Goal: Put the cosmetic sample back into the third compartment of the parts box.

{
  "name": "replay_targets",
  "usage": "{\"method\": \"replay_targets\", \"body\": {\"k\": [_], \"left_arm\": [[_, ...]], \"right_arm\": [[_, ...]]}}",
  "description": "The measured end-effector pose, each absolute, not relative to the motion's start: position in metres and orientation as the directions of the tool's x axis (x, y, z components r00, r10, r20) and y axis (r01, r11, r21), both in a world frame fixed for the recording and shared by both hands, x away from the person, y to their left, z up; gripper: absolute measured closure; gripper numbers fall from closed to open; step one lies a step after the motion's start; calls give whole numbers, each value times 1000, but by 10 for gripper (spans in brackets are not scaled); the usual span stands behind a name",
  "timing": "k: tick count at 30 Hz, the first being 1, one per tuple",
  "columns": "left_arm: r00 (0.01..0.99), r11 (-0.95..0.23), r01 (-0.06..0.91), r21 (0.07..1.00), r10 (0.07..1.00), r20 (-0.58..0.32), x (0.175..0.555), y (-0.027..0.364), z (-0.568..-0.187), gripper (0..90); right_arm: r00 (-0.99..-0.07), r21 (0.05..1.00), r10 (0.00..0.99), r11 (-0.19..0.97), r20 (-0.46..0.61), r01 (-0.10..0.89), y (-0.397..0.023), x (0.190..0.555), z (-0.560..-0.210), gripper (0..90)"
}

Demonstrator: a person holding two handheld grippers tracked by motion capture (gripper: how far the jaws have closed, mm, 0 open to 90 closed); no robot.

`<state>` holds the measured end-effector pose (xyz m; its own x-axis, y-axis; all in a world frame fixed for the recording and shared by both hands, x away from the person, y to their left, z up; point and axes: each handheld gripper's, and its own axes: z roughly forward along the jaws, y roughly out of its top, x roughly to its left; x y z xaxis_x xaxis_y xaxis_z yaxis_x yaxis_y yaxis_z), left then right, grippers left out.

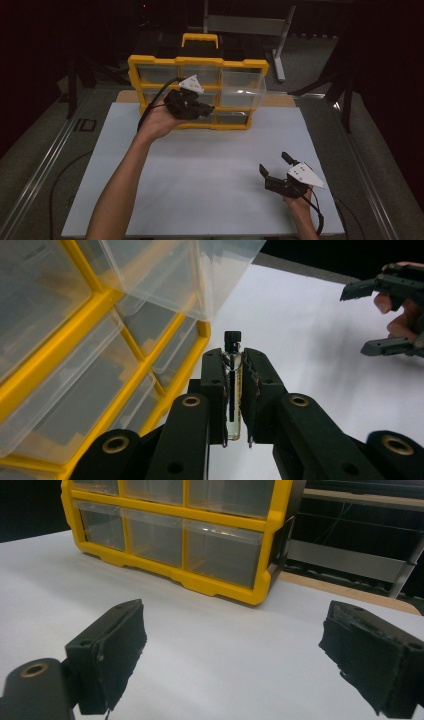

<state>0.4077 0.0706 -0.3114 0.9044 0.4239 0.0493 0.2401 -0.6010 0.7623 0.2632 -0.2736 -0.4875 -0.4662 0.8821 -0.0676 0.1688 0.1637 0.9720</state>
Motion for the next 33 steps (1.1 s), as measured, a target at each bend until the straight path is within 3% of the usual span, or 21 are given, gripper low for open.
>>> {"method": "replay_targets", "body": {"k": [33], "left_arm": [[896, -559, 257, 788, 444, 23, 429, 73, -273, 816]], "right_arm": [[-464, 972, 884, 161, -65, 170, -274, 263, -488, 102]]}}
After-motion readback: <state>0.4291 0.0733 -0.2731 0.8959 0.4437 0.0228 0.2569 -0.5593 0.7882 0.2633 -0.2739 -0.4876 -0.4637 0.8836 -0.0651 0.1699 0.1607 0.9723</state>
